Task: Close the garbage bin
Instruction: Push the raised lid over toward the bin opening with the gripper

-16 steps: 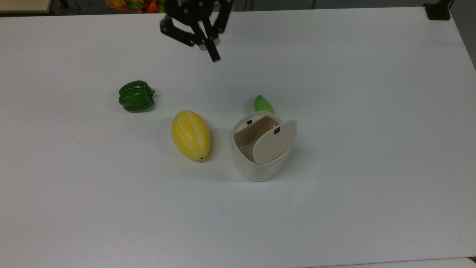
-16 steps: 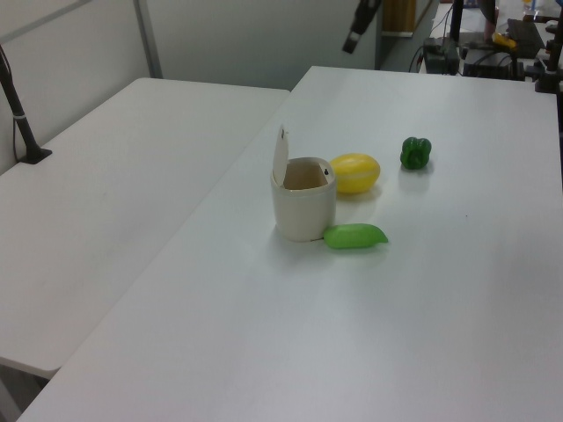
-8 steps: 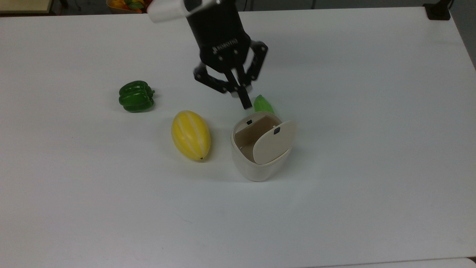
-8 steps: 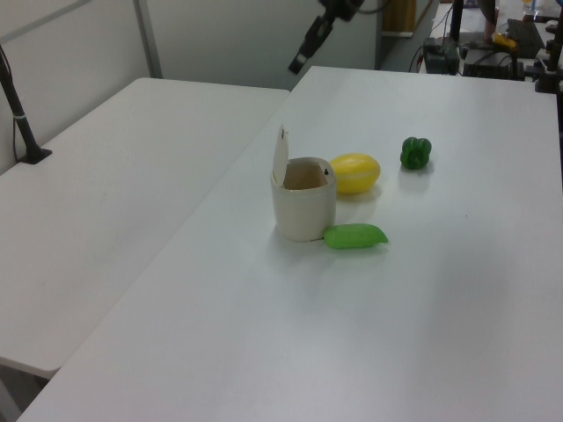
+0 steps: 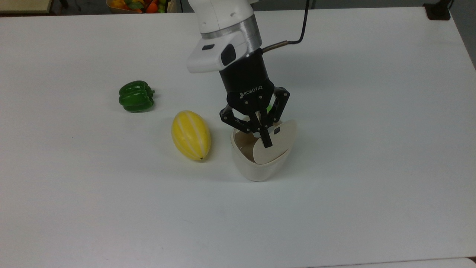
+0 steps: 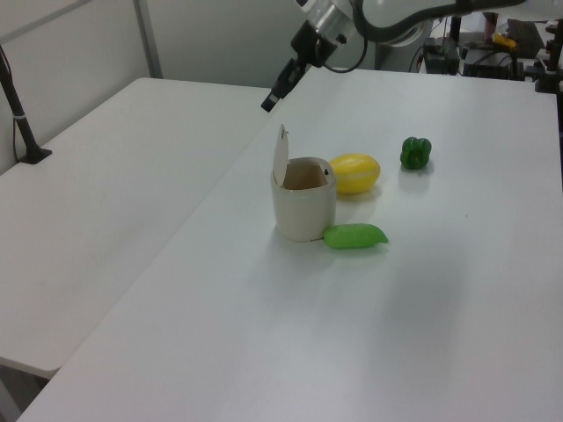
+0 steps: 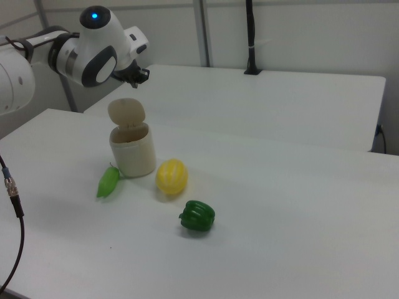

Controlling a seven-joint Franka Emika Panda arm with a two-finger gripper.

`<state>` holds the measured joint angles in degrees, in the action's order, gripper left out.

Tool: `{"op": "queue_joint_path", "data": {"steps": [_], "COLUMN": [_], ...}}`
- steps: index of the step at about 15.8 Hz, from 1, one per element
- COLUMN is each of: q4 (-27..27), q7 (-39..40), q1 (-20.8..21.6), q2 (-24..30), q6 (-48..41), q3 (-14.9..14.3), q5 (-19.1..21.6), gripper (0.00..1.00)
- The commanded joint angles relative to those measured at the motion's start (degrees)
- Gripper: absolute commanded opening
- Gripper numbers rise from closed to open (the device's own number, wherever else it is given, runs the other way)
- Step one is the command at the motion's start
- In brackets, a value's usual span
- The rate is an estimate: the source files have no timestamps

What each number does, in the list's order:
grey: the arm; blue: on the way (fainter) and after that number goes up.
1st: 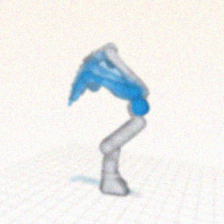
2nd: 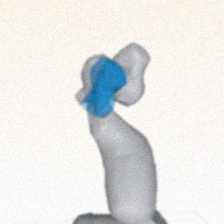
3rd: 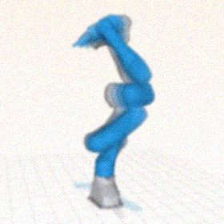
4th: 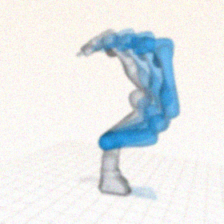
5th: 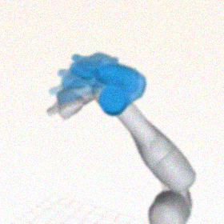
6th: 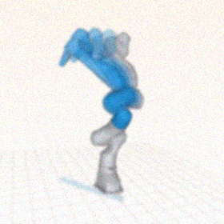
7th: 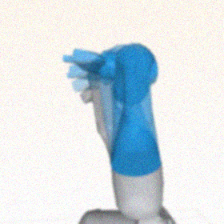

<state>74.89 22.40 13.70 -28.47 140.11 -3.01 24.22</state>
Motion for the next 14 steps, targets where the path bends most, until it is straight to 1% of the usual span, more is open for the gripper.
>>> {"op": "queue_joint_path", "data": {"steps": [1,3,7,11,13,14], "q4": [-0.88,-0.8,-0.8,1.4,2.98,3.42], "q7": [0.98,1.33,3.17,2.91,2.91,2.91], "q1": [1.33,1.42,1.33,0.98,0.98,0.98], "q2": [-0.1,-0.01,1.13,2.62,3.59,3.59], "q6": [-1.59,-4.04,-14.41,-14.78,-14.95,-15.04], "q3": [-0.68,-0.68,-1.12,-1.21,-2.79,-2.88], "q5": [0.57,0.57,0.91,0.48,0.48,0.48], "gripper": [0.0,0.0,0.0,0.0,0.0,0.0]}}
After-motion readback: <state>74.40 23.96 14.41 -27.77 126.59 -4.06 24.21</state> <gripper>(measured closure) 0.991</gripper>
